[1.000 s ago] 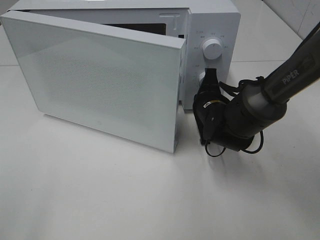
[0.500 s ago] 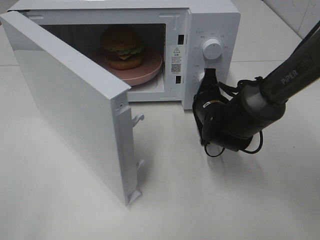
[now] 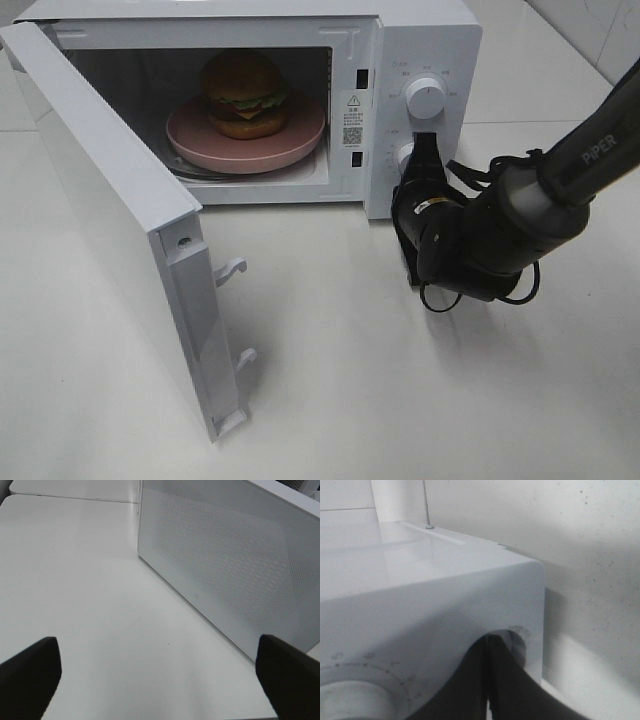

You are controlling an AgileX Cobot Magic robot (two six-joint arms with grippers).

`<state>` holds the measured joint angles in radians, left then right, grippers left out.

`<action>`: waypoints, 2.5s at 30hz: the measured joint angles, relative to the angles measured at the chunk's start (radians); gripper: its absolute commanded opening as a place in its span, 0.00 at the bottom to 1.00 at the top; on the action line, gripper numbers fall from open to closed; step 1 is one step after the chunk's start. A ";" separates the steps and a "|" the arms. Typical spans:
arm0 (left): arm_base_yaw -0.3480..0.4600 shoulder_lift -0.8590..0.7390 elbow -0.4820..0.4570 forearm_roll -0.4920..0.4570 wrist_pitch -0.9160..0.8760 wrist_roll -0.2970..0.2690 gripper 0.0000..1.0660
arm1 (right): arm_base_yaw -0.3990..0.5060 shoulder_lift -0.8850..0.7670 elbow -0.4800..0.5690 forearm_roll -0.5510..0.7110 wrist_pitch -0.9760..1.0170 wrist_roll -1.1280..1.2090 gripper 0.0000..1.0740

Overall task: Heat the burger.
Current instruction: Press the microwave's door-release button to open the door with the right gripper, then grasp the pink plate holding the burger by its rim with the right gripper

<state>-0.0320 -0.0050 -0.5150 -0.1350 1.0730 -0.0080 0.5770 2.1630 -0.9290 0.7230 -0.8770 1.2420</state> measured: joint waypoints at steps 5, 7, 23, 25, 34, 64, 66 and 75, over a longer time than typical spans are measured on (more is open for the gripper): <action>0.000 0.000 0.000 0.000 0.000 0.000 0.92 | -0.005 -0.047 0.041 -0.036 0.042 0.008 0.00; 0.000 0.000 0.000 0.000 0.000 0.000 0.92 | -0.007 -0.058 0.049 -0.043 0.056 0.008 0.00; 0.000 0.000 0.000 0.000 0.000 0.000 0.92 | -0.009 -0.218 0.213 -0.133 0.249 -0.022 0.02; 0.000 0.000 0.000 0.000 0.000 0.000 0.92 | -0.009 -0.234 0.222 -0.133 0.263 -0.044 0.02; 0.000 0.000 0.000 0.000 0.000 0.000 0.92 | -0.010 -0.403 0.242 -0.139 0.457 -0.472 0.04; 0.000 0.000 0.000 0.000 0.000 0.000 0.92 | -0.021 -0.573 0.065 -0.768 1.439 -1.087 0.13; 0.000 0.000 0.000 0.000 0.000 0.000 0.92 | -0.021 -0.573 0.038 -0.785 1.497 -1.152 0.14; 0.000 0.000 0.000 0.000 0.000 0.000 0.92 | -0.021 -0.573 -0.111 -0.712 1.712 -1.552 0.16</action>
<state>-0.0320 -0.0050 -0.5150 -0.1350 1.0730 -0.0080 0.5560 1.5900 -1.0400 0.0110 0.8350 -0.3100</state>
